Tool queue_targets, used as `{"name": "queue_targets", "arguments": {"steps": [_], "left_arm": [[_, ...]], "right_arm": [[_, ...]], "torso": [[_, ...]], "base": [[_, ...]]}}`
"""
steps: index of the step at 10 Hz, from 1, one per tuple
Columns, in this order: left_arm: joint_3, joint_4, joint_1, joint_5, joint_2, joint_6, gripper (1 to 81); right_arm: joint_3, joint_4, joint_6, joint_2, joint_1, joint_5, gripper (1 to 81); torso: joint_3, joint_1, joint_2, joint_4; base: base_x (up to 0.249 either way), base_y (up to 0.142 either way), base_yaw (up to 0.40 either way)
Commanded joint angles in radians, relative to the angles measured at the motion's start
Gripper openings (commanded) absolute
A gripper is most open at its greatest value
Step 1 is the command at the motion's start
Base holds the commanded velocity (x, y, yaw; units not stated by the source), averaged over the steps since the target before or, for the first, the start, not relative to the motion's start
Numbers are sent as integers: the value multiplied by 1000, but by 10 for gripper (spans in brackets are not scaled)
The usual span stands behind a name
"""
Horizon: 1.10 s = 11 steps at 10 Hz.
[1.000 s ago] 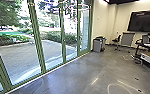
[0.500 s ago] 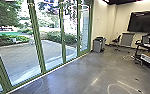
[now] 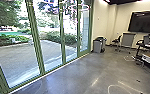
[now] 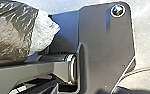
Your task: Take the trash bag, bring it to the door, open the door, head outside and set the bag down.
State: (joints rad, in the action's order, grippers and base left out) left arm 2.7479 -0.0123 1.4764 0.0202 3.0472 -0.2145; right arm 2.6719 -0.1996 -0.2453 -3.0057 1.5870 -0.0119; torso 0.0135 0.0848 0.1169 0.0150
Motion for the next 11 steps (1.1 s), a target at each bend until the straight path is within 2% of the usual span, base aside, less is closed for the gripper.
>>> {"name": "queue_targets", "arguments": {"steps": [1,6,11], "left_arm": [[0,-6,-57,50,-1,-9,10],[0,-8,-57,50,-1,-9,10],[0,-8,-57,50,-1,-9,10]], "right_arm": [[0,-3,0,-3,-46,-52,811],[0,-3,0,-3,-49,-53,811],[0,-3,0,-5,-51,-53,811]], "torso": [[0,0,0,0],[0,0,0,0],[0,0,0,0]], "base": [[132,0,0],[133,0,0],[136,-67,0]]}}
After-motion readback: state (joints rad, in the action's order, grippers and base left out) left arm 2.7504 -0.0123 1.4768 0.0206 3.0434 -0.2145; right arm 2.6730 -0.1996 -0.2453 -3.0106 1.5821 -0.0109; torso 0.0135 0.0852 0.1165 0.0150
